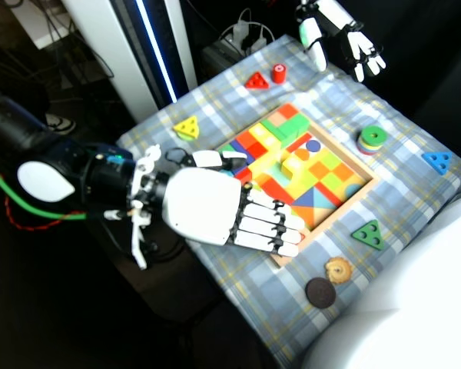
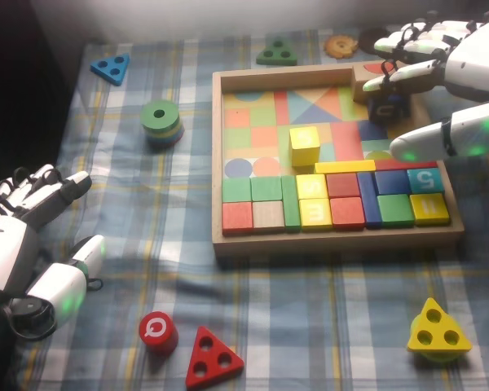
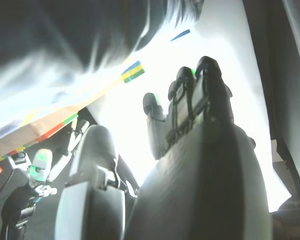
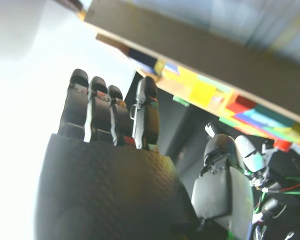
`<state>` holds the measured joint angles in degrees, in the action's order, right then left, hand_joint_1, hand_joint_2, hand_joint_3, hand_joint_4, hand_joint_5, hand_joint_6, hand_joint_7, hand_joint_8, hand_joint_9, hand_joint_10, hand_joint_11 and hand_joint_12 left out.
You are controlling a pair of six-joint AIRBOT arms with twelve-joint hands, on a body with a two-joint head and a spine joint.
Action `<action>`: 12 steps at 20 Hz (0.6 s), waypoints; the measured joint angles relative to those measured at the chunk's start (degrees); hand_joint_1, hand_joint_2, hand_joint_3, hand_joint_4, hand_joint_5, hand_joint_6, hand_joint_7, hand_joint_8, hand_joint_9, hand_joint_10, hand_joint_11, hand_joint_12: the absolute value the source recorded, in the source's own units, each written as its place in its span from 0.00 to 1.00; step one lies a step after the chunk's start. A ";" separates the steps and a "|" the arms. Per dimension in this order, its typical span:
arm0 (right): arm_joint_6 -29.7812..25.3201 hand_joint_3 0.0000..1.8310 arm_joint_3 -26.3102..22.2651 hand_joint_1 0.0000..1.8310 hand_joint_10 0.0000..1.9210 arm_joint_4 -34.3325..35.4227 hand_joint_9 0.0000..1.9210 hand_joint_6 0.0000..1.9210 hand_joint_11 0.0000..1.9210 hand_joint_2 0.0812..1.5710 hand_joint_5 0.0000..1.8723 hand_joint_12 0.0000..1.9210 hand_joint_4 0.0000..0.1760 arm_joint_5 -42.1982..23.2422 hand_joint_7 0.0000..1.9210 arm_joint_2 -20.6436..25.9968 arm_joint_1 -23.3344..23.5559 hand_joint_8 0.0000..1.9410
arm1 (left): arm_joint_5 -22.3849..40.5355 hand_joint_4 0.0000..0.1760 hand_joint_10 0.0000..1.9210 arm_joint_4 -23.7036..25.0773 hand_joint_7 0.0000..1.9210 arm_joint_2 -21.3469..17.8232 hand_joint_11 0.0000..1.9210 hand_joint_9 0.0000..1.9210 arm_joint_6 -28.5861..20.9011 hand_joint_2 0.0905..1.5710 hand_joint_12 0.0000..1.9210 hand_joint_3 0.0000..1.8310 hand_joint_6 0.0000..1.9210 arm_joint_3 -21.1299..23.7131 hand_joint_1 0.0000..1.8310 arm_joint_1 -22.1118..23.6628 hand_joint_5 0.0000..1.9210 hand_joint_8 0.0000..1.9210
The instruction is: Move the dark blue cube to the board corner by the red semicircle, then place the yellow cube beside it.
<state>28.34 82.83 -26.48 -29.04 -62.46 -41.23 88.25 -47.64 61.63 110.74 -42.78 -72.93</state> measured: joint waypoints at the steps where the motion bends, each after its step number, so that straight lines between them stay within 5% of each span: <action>1: 0.00 0.00 -0.02 0.00 0.00 -0.26 0.00 0.00 0.00 0.61 0.21 0.00 0.69 0.11 0.00 0.26 0.00 0.00 | 0.00 0.28 0.00 0.02 0.08 0.00 0.00 0.07 0.00 0.88 0.00 0.00 0.00 0.00 0.32 0.00 0.23 0.00; 2: -0.02 0.00 -0.07 0.00 0.00 -0.52 0.00 0.00 0.00 0.60 0.20 0.00 0.83 0.33 0.00 0.68 0.00 0.00 | 0.00 0.27 0.00 0.02 0.08 0.00 0.00 0.07 0.02 0.87 0.00 0.00 0.00 0.00 0.34 0.00 0.23 0.00; 5: -0.02 0.00 -0.13 0.00 0.00 -0.81 0.00 0.00 0.00 0.59 0.20 0.00 0.94 1.33 0.00 1.99 0.00 0.00 | 0.00 0.24 0.00 0.02 0.08 0.00 0.00 0.07 0.02 0.88 0.00 0.00 0.00 0.00 0.32 0.00 0.23 0.00; 11: 0.00 0.00 -0.96 0.00 0.00 -1.07 0.00 0.00 0.00 0.60 0.20 0.00 0.61 1.77 0.00 2.10 0.72 0.00 | -0.02 0.27 0.00 -0.04 0.09 0.00 0.00 0.06 0.02 0.87 0.00 0.00 0.00 0.00 0.34 0.00 0.25 0.00; 12: 0.00 0.00 -1.18 0.00 0.00 -1.14 0.00 0.00 0.00 0.61 0.20 0.00 0.64 1.62 0.00 2.10 1.11 0.00 | 0.00 0.30 0.00 0.07 0.08 0.00 0.00 0.06 0.02 0.87 0.00 0.00 0.00 0.00 0.33 0.00 0.24 0.00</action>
<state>28.34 81.65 -27.62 -27.42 -60.36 -40.12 88.25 -47.57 61.63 110.76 -42.78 -72.93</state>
